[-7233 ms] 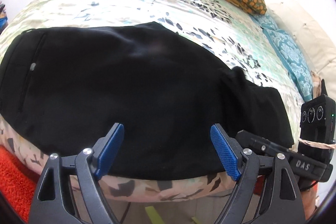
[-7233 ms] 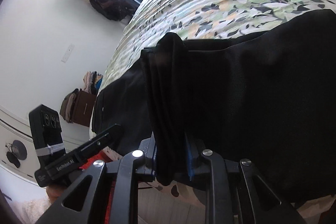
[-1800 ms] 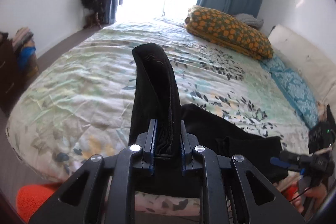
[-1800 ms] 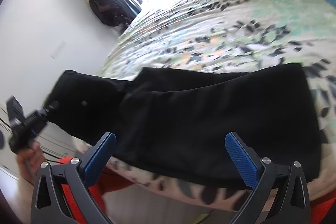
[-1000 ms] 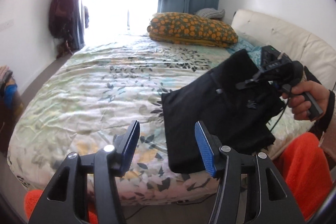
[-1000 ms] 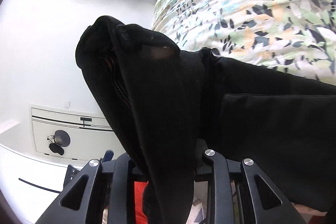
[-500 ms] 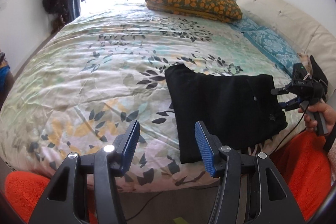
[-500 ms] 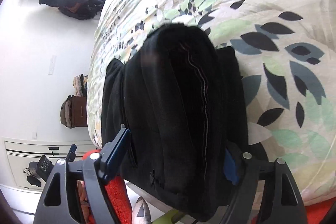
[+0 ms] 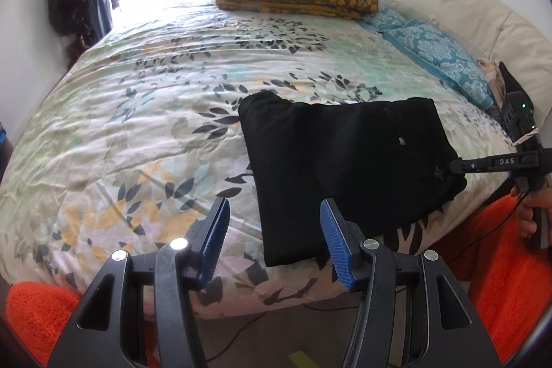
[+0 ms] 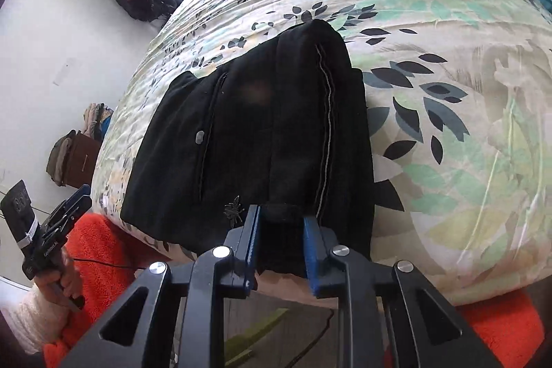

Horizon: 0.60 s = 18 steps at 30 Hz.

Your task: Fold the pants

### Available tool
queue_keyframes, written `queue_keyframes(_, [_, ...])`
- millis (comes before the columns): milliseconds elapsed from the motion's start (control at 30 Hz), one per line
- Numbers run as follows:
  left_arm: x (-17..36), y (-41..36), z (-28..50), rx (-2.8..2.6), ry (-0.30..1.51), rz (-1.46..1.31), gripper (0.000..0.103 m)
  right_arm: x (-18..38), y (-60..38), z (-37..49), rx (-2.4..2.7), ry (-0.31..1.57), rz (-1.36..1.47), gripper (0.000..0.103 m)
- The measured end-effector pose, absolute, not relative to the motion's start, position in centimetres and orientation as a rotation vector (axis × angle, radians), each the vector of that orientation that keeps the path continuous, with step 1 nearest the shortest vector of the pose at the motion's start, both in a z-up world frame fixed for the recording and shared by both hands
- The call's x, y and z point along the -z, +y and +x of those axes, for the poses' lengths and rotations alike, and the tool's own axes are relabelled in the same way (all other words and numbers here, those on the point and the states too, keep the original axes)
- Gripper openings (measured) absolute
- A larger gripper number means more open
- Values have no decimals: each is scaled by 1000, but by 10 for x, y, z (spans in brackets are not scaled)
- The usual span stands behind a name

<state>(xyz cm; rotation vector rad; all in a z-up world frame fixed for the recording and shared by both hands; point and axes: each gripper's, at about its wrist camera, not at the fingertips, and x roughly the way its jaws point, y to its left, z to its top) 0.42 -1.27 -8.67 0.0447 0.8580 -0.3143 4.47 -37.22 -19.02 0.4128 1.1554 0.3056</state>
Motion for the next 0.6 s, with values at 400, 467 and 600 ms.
queue_keyframes(400, [80, -55, 30, 343, 839, 118, 64, 197, -379, 30, -184, 1167, 314, 48])
queue_keyframes(467, [77, -65, 40, 336, 829, 129, 65, 191, -387, 27, -128, 1141, 312, 65])
queue_keyframes(600, [82, -91, 61, 325, 817, 165, 70, 143, -390, 27, -92, 953, 281, 65])
